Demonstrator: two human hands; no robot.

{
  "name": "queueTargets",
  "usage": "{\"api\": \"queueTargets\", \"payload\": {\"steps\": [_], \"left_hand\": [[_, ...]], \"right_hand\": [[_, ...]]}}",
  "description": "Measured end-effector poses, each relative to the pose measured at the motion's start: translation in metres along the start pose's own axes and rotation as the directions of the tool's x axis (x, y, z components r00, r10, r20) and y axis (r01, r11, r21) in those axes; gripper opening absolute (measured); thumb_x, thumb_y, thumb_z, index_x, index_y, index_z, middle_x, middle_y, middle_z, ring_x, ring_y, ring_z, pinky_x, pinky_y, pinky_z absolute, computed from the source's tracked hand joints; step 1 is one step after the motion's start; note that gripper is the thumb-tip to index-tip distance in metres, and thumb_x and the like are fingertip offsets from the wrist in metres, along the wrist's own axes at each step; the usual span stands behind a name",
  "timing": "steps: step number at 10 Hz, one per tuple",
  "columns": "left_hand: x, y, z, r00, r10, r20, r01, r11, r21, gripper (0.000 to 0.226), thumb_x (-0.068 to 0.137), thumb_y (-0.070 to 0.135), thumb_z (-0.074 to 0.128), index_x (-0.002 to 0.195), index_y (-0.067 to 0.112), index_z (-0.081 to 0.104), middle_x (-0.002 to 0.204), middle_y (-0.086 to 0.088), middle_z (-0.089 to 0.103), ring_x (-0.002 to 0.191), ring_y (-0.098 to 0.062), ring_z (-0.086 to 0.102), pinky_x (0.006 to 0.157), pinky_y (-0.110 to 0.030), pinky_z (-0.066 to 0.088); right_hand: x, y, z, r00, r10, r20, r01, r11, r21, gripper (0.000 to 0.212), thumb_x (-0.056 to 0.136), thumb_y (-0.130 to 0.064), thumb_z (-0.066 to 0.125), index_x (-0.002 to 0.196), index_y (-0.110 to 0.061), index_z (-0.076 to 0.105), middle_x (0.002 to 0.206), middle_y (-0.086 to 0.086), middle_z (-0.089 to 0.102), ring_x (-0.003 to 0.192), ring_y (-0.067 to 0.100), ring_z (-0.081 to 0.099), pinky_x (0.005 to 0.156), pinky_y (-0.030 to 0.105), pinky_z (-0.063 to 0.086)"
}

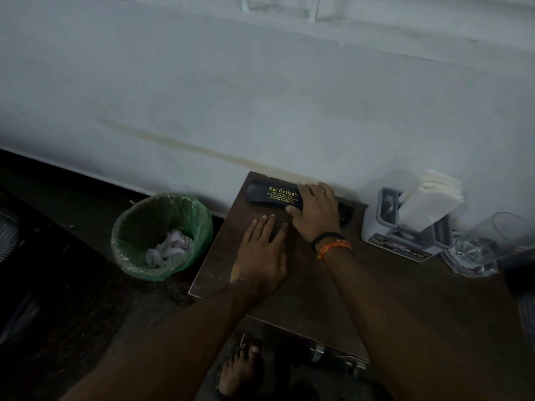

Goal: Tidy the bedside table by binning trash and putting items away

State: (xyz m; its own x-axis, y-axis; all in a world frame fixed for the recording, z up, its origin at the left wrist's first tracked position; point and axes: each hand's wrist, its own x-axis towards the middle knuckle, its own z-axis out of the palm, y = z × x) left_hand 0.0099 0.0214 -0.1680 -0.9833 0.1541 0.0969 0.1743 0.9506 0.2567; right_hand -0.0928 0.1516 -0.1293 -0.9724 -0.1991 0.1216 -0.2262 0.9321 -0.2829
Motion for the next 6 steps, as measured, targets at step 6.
{"api": "queueTargets", "payload": {"steps": [6], "left_hand": [[-0.002,-0.004,-0.003,1.000,-0.005,-0.024,0.005,1.000,0.002,0.061,0.094,0.041,0.024,0.150,0.020,0.034,0.159,-0.012,0.028,0.149,-0.026,0.020,0.123,-0.041,0.013]], "right_hand": [[-0.035,0.005,-0.008,0.985,-0.072,-0.157,0.088,0.992,0.096,0.049,0.092,-0.030,0.060,0.136,-0.011,0.053,0.136,0.011,0.053,0.127,0.029,0.044,0.106,0.042,0.041]]}}
